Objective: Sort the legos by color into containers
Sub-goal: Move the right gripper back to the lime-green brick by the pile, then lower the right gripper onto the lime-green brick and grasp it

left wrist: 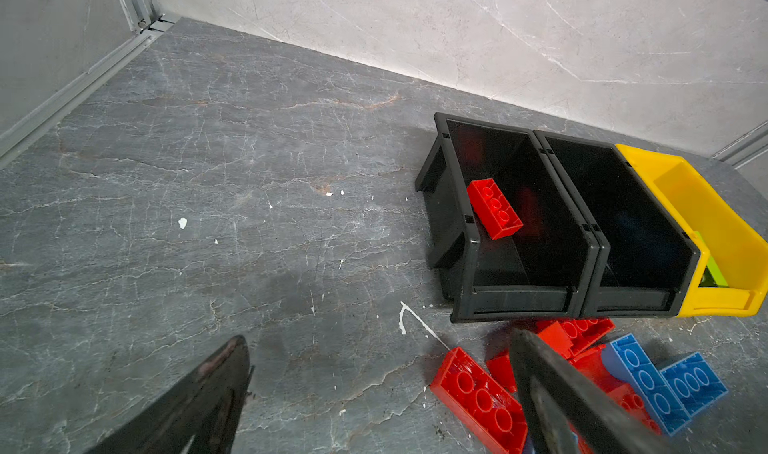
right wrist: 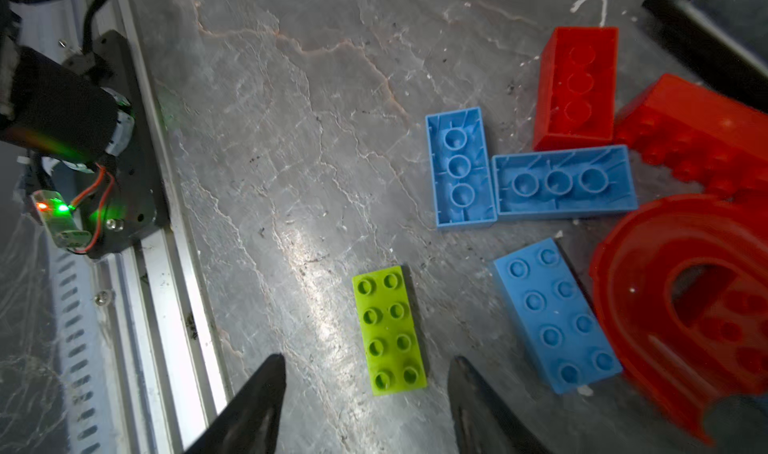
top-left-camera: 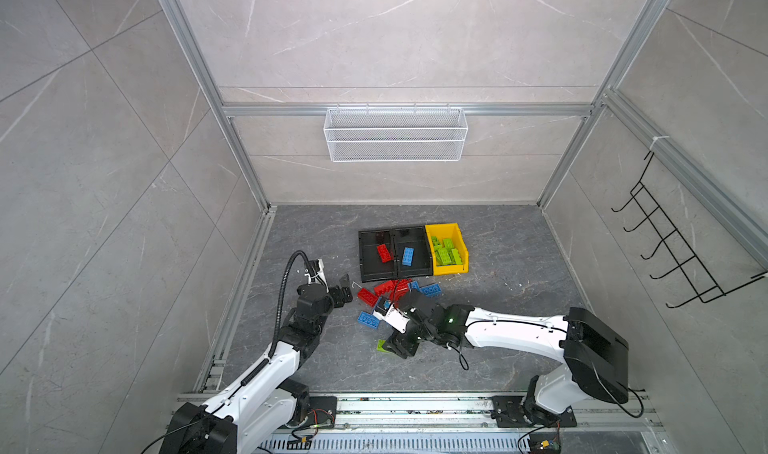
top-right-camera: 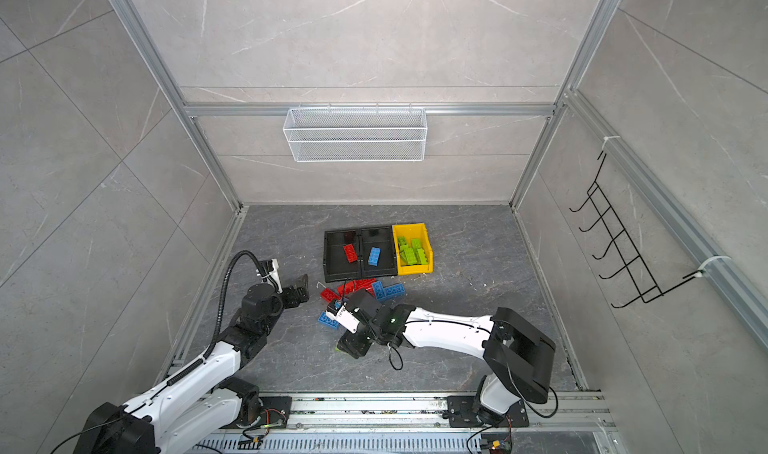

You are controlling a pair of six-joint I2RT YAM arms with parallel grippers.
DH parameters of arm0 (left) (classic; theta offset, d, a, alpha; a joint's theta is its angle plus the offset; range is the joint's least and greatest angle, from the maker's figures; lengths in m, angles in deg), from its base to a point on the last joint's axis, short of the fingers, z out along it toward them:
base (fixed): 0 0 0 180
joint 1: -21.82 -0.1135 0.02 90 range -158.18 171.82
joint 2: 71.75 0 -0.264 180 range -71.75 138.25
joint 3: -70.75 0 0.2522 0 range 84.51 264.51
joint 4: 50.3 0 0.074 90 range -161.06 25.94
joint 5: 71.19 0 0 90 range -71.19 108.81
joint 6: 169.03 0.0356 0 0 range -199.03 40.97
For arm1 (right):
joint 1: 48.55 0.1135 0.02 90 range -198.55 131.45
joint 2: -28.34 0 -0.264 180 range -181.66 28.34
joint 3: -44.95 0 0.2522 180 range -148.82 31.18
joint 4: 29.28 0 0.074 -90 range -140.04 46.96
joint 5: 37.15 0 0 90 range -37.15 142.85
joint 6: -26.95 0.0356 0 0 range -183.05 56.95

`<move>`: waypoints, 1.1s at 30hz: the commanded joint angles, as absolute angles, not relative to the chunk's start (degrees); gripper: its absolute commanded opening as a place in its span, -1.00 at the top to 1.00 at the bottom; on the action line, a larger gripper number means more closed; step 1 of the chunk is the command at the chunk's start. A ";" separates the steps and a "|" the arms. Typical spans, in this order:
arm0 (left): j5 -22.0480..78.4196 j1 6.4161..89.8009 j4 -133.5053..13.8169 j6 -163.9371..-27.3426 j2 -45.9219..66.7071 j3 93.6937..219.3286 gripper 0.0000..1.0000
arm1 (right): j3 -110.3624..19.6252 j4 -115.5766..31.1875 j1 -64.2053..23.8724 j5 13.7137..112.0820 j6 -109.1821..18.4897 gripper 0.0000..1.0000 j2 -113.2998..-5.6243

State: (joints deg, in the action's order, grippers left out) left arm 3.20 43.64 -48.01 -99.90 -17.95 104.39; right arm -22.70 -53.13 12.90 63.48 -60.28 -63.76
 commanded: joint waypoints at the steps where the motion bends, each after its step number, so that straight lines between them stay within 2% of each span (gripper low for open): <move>1: 1.72 43.53 -45.27 -100.74 -18.32 104.64 -0.99 | -23.96 -55.58 13.74 60.98 -61.55 -0.28 -67.34; 17: 2.00 43.51 -45.82 -100.36 -17.55 105.25 -0.99 | -27.73 -58.06 15.78 56.16 -62.06 -0.24 -76.55; 22: 2.00 43.51 -46.24 -100.53 -17.31 105.59 -0.99 | -28.16 -58.87 16.06 54.14 -62.24 -0.02 -77.31; 33: 1.39 43.52 -46.21 -100.51 -17.98 105.25 -0.99 | -27.87 -57.17 16.06 53.67 -62.00 0.32 -74.37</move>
State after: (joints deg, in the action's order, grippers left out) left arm 2.35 43.64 -47.81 -99.87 -17.32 104.41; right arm -27.34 -56.30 15.63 54.30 -61.79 -75.49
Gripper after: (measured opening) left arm 0.996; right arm 0.353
